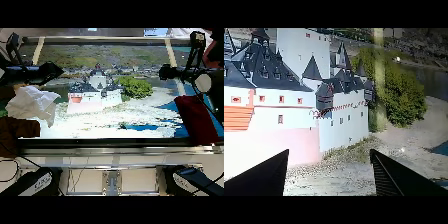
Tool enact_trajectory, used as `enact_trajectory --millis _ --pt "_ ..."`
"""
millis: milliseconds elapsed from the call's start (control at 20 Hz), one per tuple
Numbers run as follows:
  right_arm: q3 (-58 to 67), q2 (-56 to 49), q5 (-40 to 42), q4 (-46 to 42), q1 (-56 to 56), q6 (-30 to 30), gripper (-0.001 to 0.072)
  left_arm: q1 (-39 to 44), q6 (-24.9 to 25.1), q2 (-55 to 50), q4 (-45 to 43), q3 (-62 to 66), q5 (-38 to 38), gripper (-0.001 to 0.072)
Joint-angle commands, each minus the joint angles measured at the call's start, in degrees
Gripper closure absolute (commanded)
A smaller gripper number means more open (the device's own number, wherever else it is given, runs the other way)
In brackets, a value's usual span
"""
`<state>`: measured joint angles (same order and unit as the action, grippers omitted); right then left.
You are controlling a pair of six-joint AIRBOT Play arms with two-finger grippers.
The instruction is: Fold the shirts.
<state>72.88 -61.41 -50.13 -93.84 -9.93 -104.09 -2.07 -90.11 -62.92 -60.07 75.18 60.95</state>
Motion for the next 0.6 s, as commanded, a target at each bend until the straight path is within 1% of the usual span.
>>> enact_trajectory --millis 0,100,200,300,350,400,500,550 --pt "0.0 0.0 0.0 0.0 0.0 0.0 0.0107 0.0 2.0 0.0 -0.4 0.0 -0.5 0.0126" --pt "0.0 0.0 0.0 0.0 0.0 0.0 0.0107 0.0 4.8 0.0 -2.2 0.0 -1.9 0.0126" --pt "0.0 0.0 0.0 0.0 0.0 0.0 0.0107 0.0 6.9 0.0 -7.2 0.0 -3.0 0.0126" --pt "0.0 0.0 0.0 0.0 0.0 0.0 0.0107 0.0 7.6 0.0 -17.3 0.0 -4.2 0.0126" --pt "0.0 0.0 0.0 0.0 0.0 0.0 0.0107 0.0 7.3 0.0 -24.3 0.0 -5.3 0.0126" --pt "0.0 0.0 0.0 0.0 0.0 0.0 0.0107 0.0 5.2 0.0 -31.1 0.0 -6.4 0.0126" --pt "0.0 0.0 0.0 0.0 0.0 0.0 0.0108 -0.1 -3.3 -0.2 -45.4 0.0 -7.5 0.0126" --pt "0.0 0.0 0.0 0.0 0.0 0.0 0.0107 -0.3 -6.3 -0.6 -50.2 0.0 -7.3 0.0126"
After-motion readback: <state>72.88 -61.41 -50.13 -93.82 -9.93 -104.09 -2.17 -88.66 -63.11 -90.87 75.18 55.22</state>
